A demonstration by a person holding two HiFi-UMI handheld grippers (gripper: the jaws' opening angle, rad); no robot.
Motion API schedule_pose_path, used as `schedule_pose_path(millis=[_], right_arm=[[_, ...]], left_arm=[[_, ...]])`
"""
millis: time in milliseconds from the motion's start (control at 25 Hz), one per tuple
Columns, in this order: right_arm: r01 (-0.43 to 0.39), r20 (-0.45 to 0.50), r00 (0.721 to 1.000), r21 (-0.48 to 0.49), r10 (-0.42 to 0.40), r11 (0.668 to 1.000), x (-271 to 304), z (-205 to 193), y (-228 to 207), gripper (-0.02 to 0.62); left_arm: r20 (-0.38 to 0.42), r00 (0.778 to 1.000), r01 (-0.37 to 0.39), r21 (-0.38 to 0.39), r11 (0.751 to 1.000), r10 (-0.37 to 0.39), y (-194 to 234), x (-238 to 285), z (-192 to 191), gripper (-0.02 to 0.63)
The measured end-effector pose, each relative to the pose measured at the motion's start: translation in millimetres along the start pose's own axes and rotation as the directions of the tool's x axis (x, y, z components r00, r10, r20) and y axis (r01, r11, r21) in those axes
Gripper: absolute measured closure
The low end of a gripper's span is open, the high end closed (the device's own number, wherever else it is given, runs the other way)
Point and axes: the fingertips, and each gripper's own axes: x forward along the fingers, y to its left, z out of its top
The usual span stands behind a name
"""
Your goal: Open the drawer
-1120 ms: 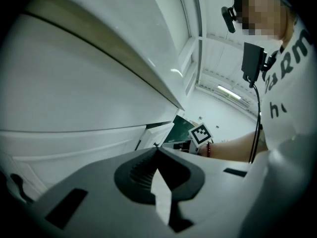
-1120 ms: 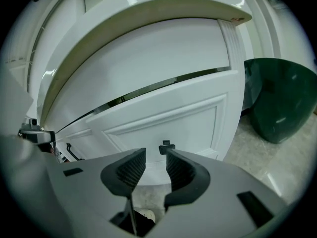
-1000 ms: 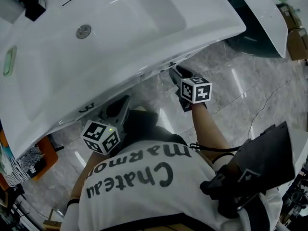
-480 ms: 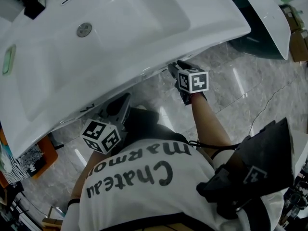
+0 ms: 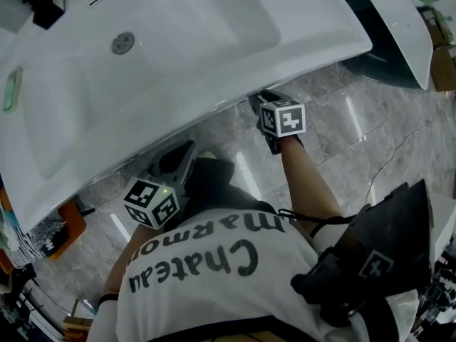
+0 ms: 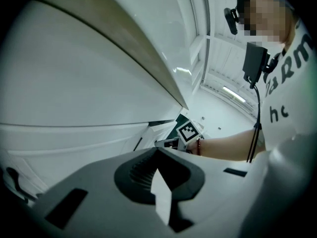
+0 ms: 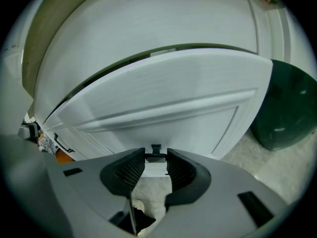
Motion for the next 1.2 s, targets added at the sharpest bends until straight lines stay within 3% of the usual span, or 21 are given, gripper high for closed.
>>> schedule_pose_path(millis=[480,800,1200], right_arm=[[0.004,-0.085,0.996,0.015,-0.003,1.000,2.7,1.5,-0.1,0.454],[0.026,-0.125,0.992,0.032,-0.022,0.999,2.8,-3.6,-2.1,0.454],[0.019,-0.143,0.990,0.045,-0.013,0.999,6.0,-7.6,-0.5,0.454]], left_arm=[[-0.094,0.995,0.012,-0.053,0.999,-0.017,-11.8,-9.6,18.7,0.598],[-0.172,0.984,0.029,-0.063,0.998,-0.040,-24.2,-11.3,10.7,0.597],[-0.179,0.981,0.059,-0.074,0.996,-0.071,-37.8,-5.0,5.5,0.597]])
